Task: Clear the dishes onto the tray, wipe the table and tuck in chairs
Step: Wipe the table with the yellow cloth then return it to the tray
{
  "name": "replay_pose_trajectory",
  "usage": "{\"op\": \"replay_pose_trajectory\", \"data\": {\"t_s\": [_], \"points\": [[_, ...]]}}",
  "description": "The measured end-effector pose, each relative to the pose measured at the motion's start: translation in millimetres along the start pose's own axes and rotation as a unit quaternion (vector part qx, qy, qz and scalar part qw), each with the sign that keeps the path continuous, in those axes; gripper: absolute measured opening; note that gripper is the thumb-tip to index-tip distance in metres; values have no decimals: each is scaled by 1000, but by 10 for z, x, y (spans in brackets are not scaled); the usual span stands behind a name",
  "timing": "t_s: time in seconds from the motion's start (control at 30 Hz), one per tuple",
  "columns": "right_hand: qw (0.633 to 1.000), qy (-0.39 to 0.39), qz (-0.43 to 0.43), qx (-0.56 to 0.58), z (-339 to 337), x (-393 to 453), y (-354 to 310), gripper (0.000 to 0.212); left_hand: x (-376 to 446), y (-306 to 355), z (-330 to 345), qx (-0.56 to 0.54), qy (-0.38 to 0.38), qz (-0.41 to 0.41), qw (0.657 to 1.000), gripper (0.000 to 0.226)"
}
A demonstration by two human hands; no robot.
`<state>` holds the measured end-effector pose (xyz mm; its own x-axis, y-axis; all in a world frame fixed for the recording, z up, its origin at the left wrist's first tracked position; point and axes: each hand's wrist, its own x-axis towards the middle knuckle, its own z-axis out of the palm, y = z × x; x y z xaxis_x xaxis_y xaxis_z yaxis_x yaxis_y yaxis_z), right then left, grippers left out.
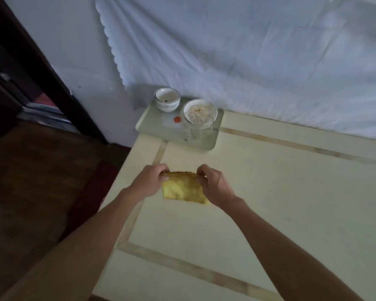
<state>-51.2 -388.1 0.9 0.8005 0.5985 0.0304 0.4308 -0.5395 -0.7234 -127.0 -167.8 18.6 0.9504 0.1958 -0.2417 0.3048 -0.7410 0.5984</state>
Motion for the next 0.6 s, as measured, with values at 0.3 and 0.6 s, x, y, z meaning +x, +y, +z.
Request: {"op": "replay_pose_trajectory", "data": {"t_s": [0.3,0.6], "points": [[998,65,2,-10,741,1604,-537,27,1123,-931,-1011,22,89,6,996,21],[990,137,20,-21,1012,2791,-322,18,2377,-1298,-1287,31,101,38,994,21]]}}
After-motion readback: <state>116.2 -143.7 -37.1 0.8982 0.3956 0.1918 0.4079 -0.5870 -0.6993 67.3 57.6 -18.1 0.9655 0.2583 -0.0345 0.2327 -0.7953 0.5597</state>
